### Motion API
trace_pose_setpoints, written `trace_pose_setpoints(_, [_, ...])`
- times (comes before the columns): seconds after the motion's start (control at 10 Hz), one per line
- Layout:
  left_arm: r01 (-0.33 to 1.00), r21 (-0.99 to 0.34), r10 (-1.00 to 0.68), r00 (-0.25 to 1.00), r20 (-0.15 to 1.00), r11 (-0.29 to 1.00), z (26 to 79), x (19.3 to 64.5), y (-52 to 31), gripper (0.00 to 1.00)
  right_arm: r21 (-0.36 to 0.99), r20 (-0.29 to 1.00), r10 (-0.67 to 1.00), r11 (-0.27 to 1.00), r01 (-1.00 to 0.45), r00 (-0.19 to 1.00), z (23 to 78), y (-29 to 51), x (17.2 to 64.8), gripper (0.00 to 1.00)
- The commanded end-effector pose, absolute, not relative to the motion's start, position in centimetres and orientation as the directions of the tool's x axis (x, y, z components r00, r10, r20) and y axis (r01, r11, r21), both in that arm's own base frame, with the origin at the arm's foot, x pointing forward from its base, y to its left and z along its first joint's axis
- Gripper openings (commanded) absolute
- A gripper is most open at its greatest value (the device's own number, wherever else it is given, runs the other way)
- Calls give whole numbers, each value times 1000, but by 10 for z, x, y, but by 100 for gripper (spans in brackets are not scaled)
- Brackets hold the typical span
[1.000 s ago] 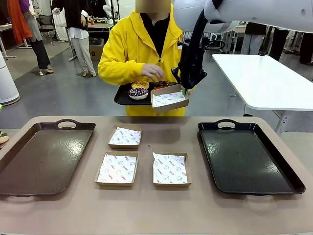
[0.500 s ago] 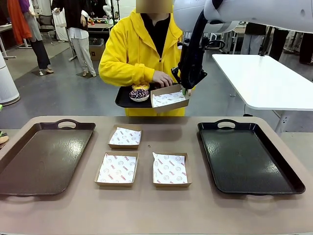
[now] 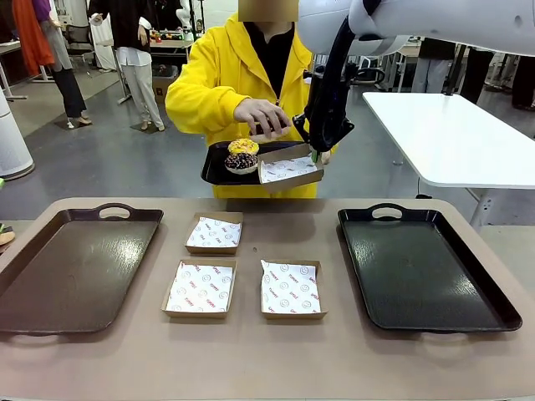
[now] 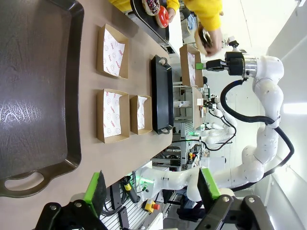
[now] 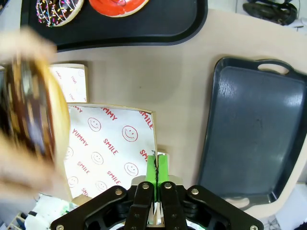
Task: Individually package the donuts and arrange them on the tray.
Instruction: Place the picked Paper togo box on the Handle tray while simultaneously picking up another Paper togo box from the table with the other hand.
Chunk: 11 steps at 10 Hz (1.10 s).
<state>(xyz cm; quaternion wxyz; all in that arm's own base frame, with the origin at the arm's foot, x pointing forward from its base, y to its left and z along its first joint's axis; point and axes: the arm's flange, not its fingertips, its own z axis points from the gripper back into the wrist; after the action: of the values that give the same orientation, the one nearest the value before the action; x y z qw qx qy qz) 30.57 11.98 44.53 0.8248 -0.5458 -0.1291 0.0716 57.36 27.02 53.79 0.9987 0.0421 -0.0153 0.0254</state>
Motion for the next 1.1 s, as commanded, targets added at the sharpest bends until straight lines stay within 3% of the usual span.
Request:
trace_pose_setpoints(0.0, [18,-926,268,955,128,378,447,305,120,100,82,35,45,995,-48,998,537,269,570,0])
trace_pose_setpoints(1.0, [18,-926,268,955,128,378,447,305,120,100,82,35,45,995,-48,998,537,269,570,0])
